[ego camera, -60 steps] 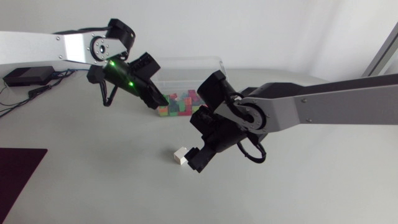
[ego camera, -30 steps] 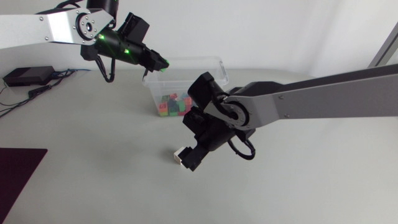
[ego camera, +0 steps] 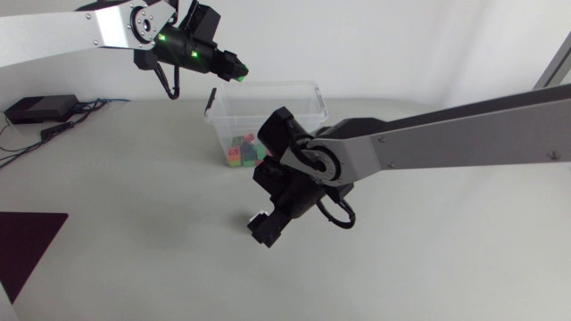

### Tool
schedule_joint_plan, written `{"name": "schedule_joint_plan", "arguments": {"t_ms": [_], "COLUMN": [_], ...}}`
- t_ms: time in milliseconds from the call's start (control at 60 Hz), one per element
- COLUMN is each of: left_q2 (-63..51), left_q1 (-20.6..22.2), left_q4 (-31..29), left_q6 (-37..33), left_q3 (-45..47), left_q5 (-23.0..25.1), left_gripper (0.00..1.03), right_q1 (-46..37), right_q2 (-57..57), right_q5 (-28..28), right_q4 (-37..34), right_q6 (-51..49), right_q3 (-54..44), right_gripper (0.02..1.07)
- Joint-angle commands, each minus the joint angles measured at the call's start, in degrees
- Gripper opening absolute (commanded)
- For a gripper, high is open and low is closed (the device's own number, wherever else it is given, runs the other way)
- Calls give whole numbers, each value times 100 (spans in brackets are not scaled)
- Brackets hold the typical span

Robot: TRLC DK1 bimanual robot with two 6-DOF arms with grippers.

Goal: Place the duplo bricks in the container

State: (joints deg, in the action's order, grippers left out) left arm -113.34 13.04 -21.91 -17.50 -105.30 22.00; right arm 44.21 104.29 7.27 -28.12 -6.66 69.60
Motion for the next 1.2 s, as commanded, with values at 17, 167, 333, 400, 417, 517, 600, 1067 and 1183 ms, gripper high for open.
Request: {"name": "schedule_joint_plan", "arguments": {"t_ms": [17, 167, 333, 400, 417, 517, 600, 1067, 1183], "left_q2": [-294, -496, -751, -839, -857, -944, -1032, 268, 840], "left_q1": [67, 102, 111, 111, 111, 138, 146, -65, -135], "left_q4": [47, 82, 82, 82, 82, 82, 73, -718, -718], "left_q6": [194, 291, 379, 379, 387, 396, 440, 141, 9], "left_q3": [-342, -553, -861, -923, -940, -1019, -1151, -255, 343], "left_q5": [-29, -126, -196, -231, -240, -293, -381, -504, -565], "left_gripper": [12, 12, 12, 12, 12, 13, 16, 98, 98], "right_q1": [62, 97, 132, 132, 132, 123, 132, 123, 132], "right_q2": [179, 311, 434, 461, 478, 566, 645, 1375, 1542], "right_q5": [-24, -24, -68, -85, -103, -147, -155, -305, -322], "right_q4": [-71, -141, -273, -291, -308, -352, -396, -642, -704], "right_q6": [-11, -2, 24, 33, 33, 33, 33, 42, 42], "right_q3": [159, 291, 458, 484, 502, 554, 625, 1337, 1486], "right_gripper": [102, 102, 102, 102, 102, 102, 102, 102, 102]}}
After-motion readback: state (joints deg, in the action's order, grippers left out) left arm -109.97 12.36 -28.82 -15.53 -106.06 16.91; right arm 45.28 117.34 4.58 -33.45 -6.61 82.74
